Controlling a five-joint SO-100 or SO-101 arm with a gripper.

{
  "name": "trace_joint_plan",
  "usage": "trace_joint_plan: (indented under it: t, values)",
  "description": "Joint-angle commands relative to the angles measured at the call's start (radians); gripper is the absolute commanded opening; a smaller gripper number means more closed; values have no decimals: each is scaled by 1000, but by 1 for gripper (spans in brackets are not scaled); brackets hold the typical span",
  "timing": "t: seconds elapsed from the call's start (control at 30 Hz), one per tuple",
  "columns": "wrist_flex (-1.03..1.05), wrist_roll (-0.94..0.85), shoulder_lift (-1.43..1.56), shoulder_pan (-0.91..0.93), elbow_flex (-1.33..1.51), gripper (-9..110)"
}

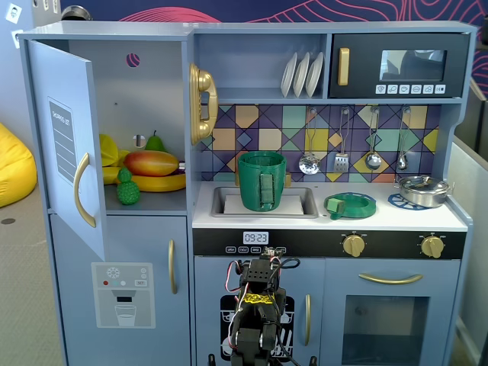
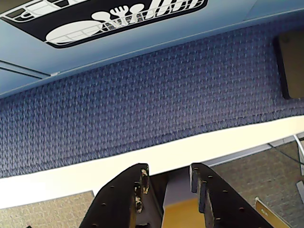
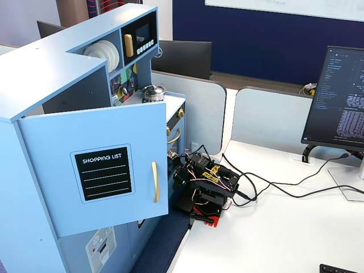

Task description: Close the left cabinet door

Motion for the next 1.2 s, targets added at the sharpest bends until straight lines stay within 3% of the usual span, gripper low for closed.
trace_joint_plan:
  t: [0.0, 0.6, 1.17]
  values:
    - [175, 12, -5, -15, 2, 0]
    - [173, 5, -5, -18, 2, 0]
    - [-244, -55, -6, -604, -236, 0]
